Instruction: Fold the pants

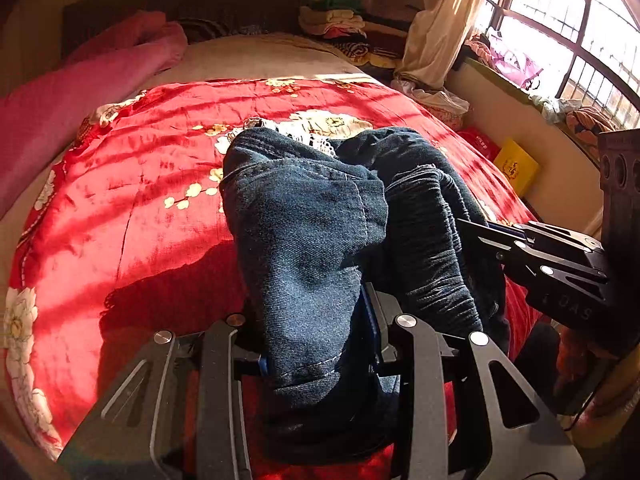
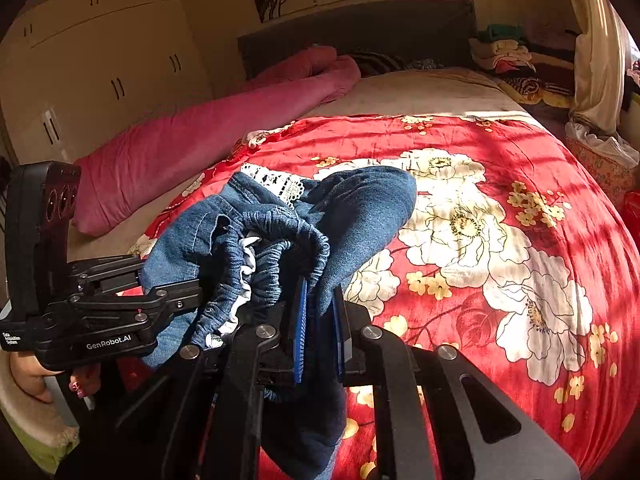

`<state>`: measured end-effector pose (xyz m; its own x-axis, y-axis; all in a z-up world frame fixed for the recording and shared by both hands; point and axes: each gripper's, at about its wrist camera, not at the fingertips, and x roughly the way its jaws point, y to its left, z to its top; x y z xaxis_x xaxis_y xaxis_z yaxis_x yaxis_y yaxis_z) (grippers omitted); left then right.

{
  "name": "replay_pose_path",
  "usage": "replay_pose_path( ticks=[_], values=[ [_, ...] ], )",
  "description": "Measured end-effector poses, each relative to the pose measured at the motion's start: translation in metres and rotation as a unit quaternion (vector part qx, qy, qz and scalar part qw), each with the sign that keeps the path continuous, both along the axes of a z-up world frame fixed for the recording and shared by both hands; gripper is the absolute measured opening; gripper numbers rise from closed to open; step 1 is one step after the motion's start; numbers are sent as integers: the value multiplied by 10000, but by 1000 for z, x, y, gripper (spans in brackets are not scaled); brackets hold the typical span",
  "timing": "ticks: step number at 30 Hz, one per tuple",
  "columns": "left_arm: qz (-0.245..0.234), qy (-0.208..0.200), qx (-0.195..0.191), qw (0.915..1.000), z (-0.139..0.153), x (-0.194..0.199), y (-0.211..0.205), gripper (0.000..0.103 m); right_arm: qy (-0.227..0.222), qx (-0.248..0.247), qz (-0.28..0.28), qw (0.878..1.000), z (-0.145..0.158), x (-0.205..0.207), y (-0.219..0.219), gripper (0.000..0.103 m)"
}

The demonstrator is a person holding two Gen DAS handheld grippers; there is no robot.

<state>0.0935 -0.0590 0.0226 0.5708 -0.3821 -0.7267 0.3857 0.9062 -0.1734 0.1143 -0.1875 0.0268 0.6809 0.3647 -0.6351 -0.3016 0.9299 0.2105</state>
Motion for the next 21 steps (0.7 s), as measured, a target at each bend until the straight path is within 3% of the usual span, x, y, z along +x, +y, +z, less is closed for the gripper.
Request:
replay_pose_path(
  ticks=[21],
  values=[
    [122,94,-29,9999,-11,69,-4,26,211,-115,-95,9997,-10,76,-4,10]
  ],
)
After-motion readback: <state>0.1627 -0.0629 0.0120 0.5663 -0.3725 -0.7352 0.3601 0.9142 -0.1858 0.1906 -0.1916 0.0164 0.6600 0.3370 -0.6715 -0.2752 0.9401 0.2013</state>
